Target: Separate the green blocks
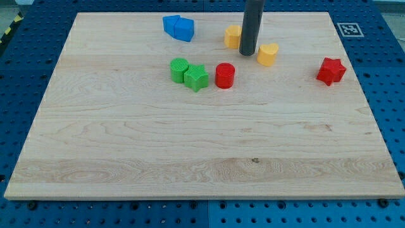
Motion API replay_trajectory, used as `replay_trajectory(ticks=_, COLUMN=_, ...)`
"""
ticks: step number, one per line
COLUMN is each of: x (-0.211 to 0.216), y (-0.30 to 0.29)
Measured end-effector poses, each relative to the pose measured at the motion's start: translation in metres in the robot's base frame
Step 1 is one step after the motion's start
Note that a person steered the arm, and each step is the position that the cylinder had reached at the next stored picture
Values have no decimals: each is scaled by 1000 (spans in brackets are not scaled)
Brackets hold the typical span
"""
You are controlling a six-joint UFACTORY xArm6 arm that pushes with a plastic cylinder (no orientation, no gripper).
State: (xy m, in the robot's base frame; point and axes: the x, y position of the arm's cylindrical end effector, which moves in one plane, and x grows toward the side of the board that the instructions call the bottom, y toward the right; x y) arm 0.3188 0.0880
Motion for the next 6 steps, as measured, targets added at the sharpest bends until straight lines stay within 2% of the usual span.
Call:
replay_trajectory(ticks=3, x=2, y=-86)
replay_trajectory(ticks=6, x=83, y=-121)
